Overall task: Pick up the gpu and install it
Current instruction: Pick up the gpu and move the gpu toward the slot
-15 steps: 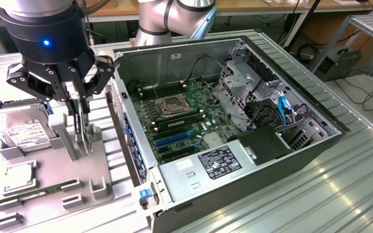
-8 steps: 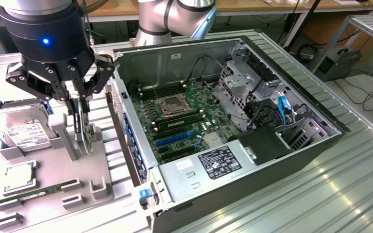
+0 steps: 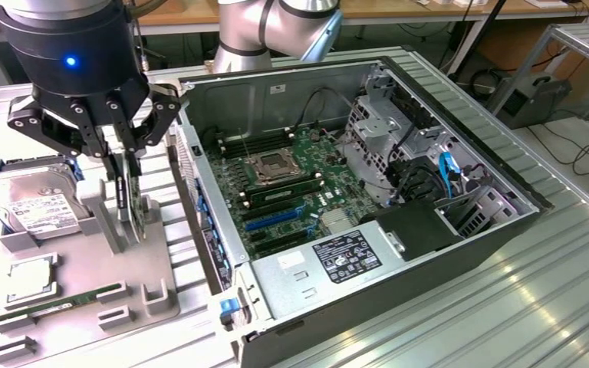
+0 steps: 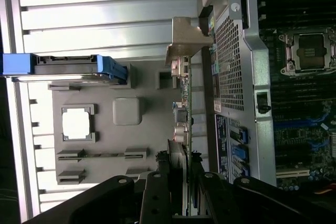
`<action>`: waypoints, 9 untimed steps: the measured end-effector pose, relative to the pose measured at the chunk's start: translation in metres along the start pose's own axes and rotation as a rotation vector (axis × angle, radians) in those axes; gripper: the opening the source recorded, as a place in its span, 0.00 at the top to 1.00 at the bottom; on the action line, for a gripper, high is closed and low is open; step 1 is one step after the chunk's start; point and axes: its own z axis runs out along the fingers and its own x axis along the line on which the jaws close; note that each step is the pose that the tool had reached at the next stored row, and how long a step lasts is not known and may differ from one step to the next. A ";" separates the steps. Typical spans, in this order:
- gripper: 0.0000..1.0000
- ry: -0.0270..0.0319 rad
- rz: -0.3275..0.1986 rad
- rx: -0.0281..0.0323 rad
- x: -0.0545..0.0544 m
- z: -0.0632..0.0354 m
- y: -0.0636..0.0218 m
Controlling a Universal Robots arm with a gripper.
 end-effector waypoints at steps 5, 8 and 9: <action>0.74 0.0000 0.000 -0.0001 0.000 -0.0025 0.0001; 0.74 0.0000 0.000 -0.0001 0.000 -0.0039 0.0002; 0.74 0.0000 0.000 -0.0001 0.000 -0.0043 0.0002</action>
